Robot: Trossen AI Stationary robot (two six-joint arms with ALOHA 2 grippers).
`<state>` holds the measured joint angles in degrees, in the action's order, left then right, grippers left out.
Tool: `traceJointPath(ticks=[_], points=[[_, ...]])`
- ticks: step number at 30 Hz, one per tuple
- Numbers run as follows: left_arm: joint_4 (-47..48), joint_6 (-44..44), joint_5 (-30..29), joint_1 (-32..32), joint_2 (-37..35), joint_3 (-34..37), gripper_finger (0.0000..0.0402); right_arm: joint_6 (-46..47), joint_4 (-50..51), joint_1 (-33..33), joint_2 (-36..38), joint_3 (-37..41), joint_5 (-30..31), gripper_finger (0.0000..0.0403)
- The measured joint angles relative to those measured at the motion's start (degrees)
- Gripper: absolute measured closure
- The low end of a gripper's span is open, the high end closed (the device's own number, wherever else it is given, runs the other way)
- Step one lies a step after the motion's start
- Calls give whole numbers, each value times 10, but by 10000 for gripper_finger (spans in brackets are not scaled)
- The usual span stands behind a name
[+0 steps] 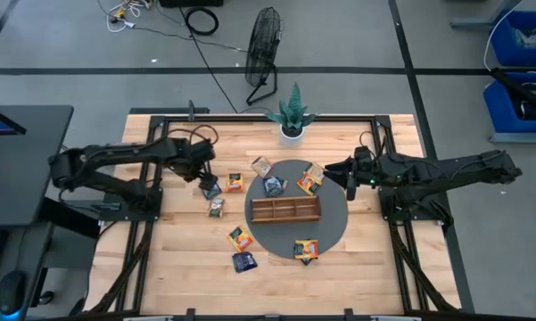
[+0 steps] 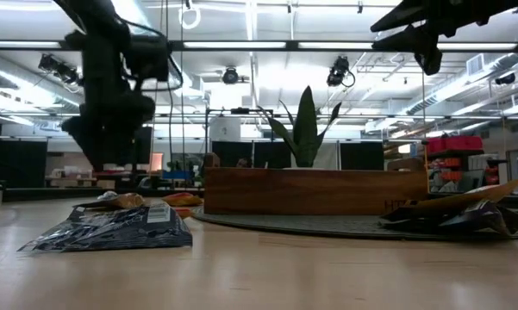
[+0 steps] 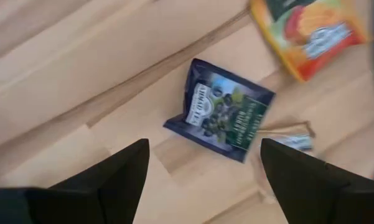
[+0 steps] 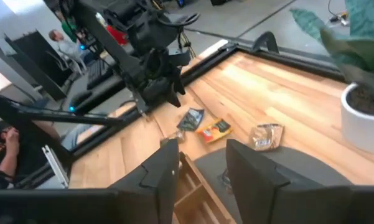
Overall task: Pick & Place Tea
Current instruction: Put the black tea bag into the middle section of the wooden organizer
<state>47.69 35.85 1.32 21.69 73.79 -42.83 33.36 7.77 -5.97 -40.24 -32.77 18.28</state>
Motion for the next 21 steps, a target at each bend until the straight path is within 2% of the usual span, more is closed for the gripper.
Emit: traceJointPath(ticks=[6,13,17,21], points=[[-54,-35,-1,0,74,0,88,7,1,0,-18,0,-1,259],[-57,-40,-22,0,132,0,91,7,0,0,-21,0,0,259],[-64,-60,-22,0,153,0,113,7,0,0,-21,0,1,259],[-70,-70,-16,-1,160,-2,158,7,0,0,-21,0,2,259]])
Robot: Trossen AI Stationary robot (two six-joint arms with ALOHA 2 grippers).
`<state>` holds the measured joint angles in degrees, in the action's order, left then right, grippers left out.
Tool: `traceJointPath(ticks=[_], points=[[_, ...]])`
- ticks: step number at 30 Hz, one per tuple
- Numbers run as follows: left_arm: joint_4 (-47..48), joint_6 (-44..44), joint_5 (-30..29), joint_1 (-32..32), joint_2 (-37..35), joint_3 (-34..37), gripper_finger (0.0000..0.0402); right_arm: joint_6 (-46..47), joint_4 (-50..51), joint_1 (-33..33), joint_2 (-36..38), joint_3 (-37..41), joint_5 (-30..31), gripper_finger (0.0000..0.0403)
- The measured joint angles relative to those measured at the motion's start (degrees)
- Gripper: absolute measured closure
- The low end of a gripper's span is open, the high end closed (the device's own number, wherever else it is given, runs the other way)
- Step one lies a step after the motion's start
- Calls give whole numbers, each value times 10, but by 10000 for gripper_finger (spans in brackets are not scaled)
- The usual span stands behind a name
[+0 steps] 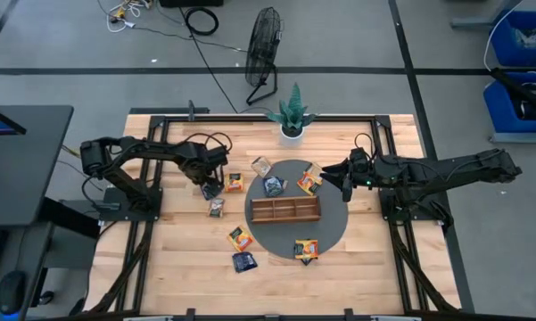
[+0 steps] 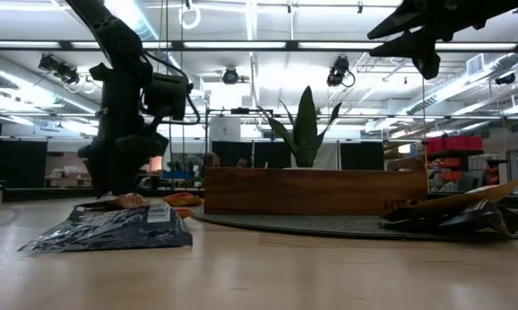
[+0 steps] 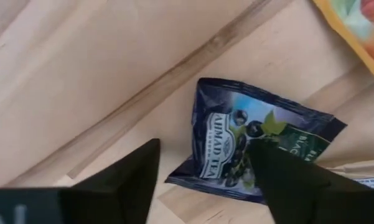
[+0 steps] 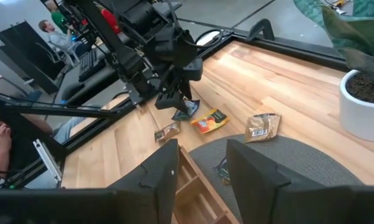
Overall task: Pick & Place Tea
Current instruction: Put the black tea bag into the middle section of the wooden organizer
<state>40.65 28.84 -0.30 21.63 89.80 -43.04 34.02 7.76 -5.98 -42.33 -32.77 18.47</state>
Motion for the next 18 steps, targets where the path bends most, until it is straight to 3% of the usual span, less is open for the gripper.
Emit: traceJointPath(ticks=[13,18], points=[[-10,-1,14,0,-14,3,379,-3,6,0,0,0,1,259],[-12,8,14,0,-55,4,381,-3,6,0,0,0,1,259]])
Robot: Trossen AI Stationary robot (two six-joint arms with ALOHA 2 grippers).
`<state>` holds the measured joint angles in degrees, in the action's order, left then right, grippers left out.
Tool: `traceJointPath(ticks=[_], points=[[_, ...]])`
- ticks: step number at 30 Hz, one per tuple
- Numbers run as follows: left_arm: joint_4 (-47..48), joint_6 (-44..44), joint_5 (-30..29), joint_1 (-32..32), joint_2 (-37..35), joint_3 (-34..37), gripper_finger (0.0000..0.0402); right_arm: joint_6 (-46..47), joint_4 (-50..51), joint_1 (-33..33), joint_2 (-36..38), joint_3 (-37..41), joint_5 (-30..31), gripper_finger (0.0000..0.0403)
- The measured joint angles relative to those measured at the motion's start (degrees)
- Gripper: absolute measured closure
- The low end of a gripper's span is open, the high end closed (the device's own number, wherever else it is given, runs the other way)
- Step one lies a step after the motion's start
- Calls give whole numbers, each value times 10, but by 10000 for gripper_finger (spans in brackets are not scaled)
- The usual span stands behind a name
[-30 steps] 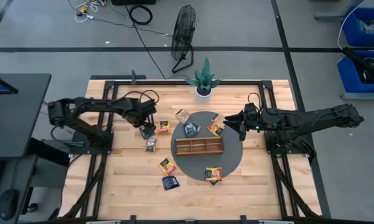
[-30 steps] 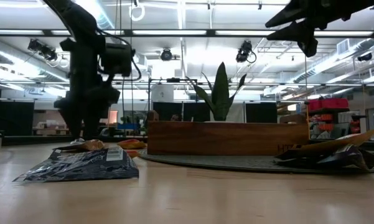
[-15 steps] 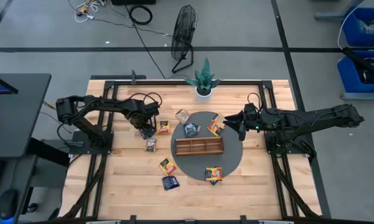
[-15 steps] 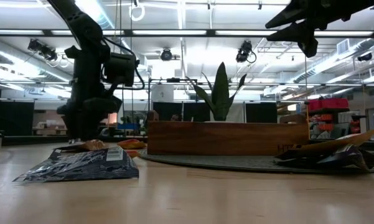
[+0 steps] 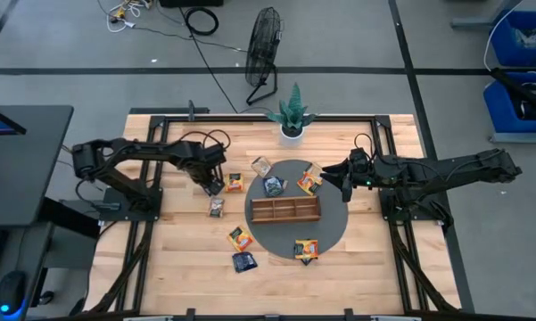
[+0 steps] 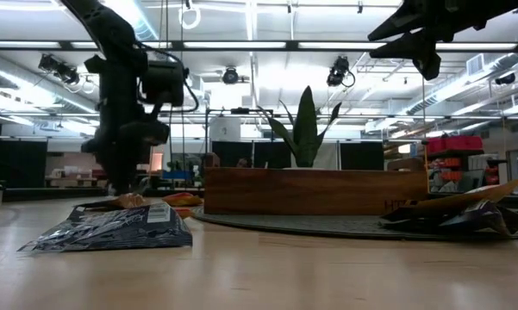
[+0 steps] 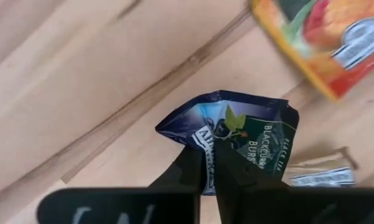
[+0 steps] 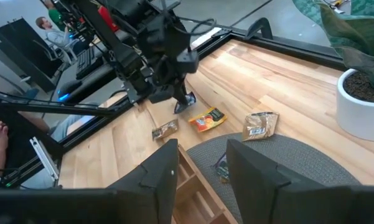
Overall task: Pick & Place Tea
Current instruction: Put the black tea bag into the middle section of the wooden organizer
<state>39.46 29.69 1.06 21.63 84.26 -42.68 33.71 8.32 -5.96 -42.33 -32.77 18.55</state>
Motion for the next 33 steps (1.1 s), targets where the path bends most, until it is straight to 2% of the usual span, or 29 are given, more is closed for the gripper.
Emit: traceJointPath(ticks=[8,13,17,21,25,29,33], points=[[-28,63,-11,0,-113,0,385,2,-39,0,-1,0,0,259],[-131,134,-46,0,-192,0,382,-29,-122,0,-33,0,1,259],[-233,167,-87,-11,-226,-1,385,-10,-166,11,-81,0,11,259],[-299,193,-114,-29,-229,-1,385,-2,-204,23,-134,-4,9,258],[-334,208,-117,-50,-214,-1,385,-3,-206,37,-192,-42,-5,248],[-367,211,-121,-75,-192,-1,385,-11,-185,50,-249,-92,-6,222],[-393,222,-158,-102,-174,-1,385,-14,-169,66,-296,-143,-14,189]])
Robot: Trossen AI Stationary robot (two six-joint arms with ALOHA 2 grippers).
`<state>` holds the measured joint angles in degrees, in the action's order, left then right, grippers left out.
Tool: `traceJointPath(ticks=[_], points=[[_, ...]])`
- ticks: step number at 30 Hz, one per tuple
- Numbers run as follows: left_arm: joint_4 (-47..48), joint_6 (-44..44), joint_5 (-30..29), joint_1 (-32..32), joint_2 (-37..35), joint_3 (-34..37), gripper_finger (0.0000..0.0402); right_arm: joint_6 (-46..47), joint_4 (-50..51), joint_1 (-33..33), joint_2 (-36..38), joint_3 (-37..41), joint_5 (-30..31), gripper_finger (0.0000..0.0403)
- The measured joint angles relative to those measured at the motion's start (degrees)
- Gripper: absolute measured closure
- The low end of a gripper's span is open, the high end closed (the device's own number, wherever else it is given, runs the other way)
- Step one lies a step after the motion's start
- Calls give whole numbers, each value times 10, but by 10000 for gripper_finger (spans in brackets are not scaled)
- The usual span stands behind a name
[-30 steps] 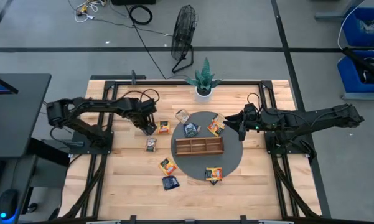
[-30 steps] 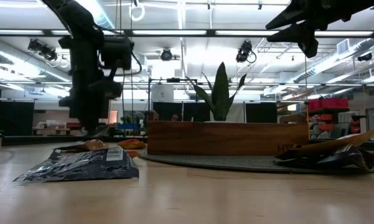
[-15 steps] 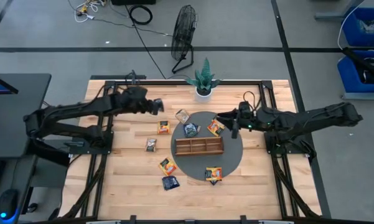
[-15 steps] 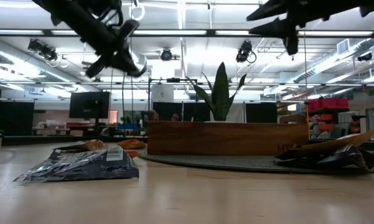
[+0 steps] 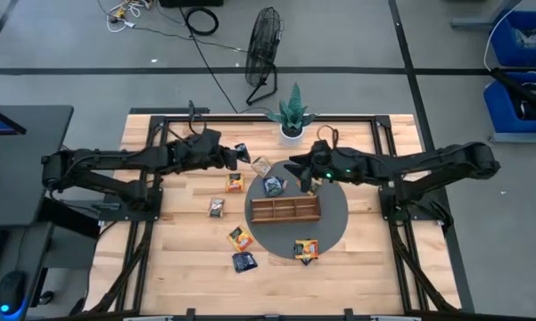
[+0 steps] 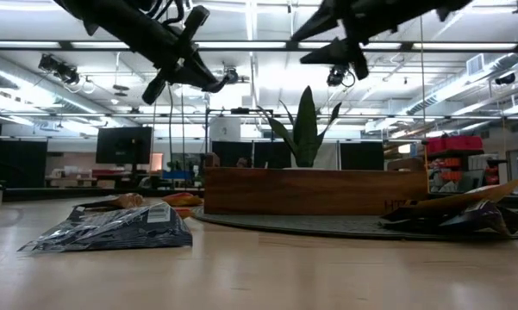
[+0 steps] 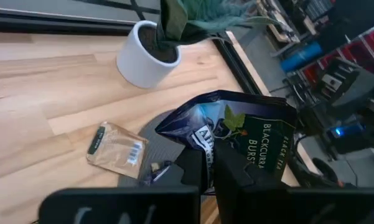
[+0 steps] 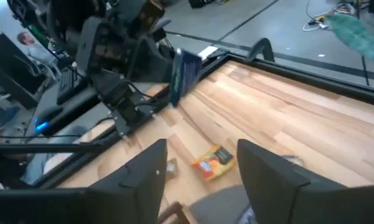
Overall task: Pick & Place Tea
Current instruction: Put the black tea bag into the middle section of the wooden organizer
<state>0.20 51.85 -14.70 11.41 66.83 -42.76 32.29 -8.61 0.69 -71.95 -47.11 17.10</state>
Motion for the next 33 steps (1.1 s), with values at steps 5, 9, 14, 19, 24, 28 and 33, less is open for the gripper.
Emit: traceJointPath(ticks=[5,9,14,19,24,28,33], points=[[-33,0,-49,-26,7,0,385,16,2,16,-54,-64,-2,154],[-41,-10,-70,-38,7,0,385,-9,30,19,-100,-117,-2,140],[-41,-27,-76,-43,7,0,384,-48,36,19,-151,-160,4,140],[-41,-36,-81,-43,7,0,384,-60,36,19,-183,-189,9,144],[-46,-50,-82,-43,7,0,384,-94,33,19,-211,-214,10,145],[-46,-53,-82,-43,7,0,384,-107,32,19,-230,-230,11,145],[-48,-63,-82,-43,7,0,384,-107,23,19,-239,-236,11,145]])
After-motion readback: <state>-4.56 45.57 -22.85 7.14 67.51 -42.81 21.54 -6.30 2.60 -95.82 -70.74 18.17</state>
